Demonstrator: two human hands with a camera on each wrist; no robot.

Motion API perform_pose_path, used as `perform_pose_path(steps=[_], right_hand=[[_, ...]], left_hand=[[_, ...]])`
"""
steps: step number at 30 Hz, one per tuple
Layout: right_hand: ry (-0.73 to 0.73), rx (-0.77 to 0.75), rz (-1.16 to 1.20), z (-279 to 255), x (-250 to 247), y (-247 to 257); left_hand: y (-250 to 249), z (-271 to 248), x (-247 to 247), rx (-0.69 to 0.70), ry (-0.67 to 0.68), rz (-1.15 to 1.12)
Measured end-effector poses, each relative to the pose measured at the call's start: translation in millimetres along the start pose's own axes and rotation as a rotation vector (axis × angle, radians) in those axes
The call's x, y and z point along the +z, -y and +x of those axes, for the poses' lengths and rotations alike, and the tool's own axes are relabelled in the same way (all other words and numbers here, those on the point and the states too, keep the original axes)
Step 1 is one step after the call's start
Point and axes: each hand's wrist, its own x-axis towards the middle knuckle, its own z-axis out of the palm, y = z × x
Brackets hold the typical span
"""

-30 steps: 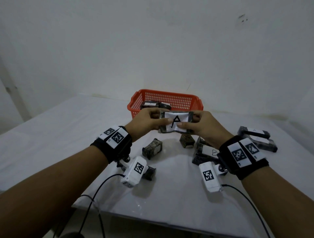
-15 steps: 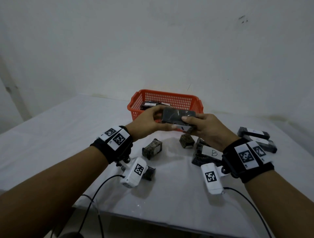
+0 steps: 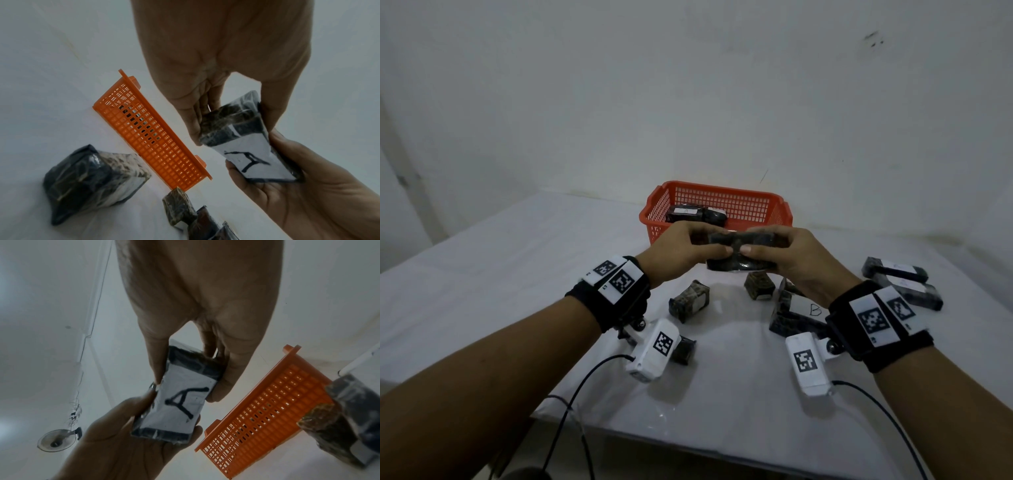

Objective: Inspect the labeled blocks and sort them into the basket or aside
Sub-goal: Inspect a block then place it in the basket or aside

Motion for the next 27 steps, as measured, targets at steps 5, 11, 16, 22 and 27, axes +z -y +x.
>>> perform_pose_path(steps=[5, 11, 16, 22, 27], right_hand=[[-0.008, 0.012, 0.057, 0.9, -5.2, -5.1], [0.017, 0.002, 0.002, -2.8, -5.0, -8.9], [0.079, 0.146, 0.106, -4.5, -1.5, 0.4], [0.014, 0.085, 0.102, -4.3, -1.8, -0.6], [-0.011, 0.068, 0.124, -3.9, -1.7, -1.3]], left_hand=[[1.7, 1.2, -2.1, -0.033, 0.016, 0.026], [2.3, 2.0, -3.4, 0.034, -0.005, 0.159], [0.0, -1.7, -0.6, 0.121, -0.036, 0.200], [-6.3, -2.7, 6.1, -0.025, 0.053, -0.039], [-3.2, 0.2, 8.2, -0.021, -0.004, -0.057]])
